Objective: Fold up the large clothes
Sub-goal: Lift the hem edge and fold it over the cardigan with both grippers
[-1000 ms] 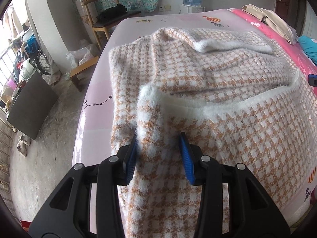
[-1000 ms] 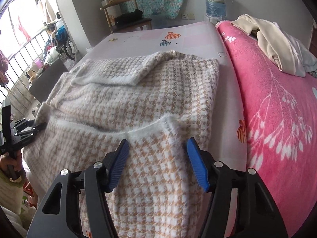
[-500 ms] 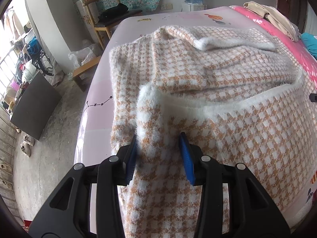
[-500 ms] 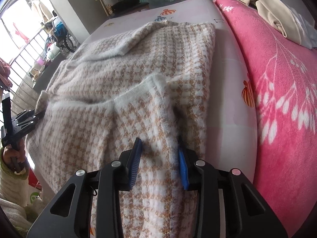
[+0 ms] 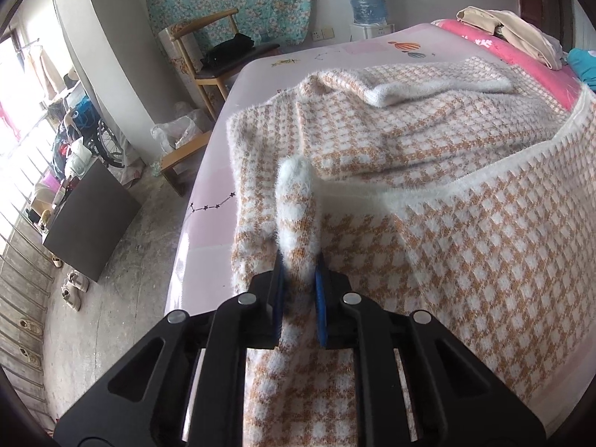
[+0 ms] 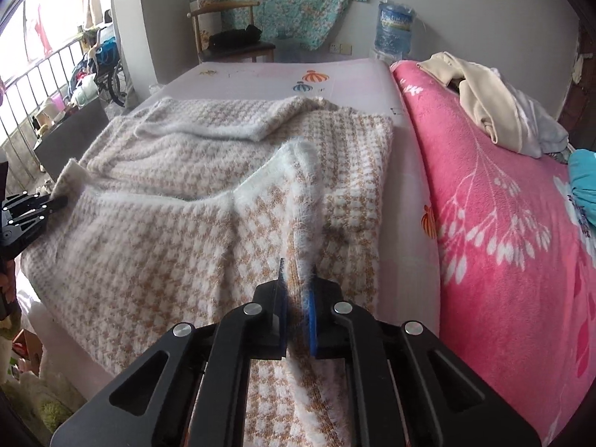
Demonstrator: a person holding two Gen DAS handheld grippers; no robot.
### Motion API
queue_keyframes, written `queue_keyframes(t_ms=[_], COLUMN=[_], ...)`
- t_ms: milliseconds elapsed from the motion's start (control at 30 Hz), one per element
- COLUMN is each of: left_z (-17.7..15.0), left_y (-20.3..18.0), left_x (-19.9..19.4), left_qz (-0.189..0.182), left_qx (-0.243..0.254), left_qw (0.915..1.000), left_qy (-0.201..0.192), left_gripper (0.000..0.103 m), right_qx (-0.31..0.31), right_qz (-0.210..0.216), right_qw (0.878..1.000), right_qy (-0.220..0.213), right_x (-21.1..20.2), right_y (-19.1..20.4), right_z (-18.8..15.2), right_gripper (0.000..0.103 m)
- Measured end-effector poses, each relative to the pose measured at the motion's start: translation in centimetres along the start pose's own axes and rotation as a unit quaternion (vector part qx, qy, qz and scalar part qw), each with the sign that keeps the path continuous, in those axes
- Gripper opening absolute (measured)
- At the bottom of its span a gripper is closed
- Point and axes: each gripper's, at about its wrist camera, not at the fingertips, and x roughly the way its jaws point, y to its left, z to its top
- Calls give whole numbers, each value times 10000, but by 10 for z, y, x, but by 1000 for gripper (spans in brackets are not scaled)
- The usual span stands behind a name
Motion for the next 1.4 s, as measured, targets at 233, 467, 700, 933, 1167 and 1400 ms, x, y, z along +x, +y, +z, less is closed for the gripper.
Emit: queue_keyframes(t_ms=[233,467,700,933,1167,1400], left_z=[-2,32,117,215,213,224], left_y=[6,22,44,68,77,79], left_x=[-57,-100,-84,36,172,157], left_qz=[255,357,458,-185,-460,-1863], left_qx=[-35,-12,13,-131,-692,-1336], left_qw=[9967,9883,9793,9942,9939,9727], left_qy=[-767,-1482,-1971,-1047,727,359], left_gripper=[9,8,8,10,32,47], right_qx=[57,92,-78,88,396,390], right_qz=[-189,-111,-196,-146,-264,645], right_qw=[9981,9928,9861,9936,9984,9971], right_qy=[-588,-1191,-1647,-1113,311,-141], right_x=[-53,-96,-85,18,143,137], right_y=[8,6,-7,-40,-67,-54], right_z=[-4,29,110,190,193,207], right_gripper=[7,7,7,8,35,48])
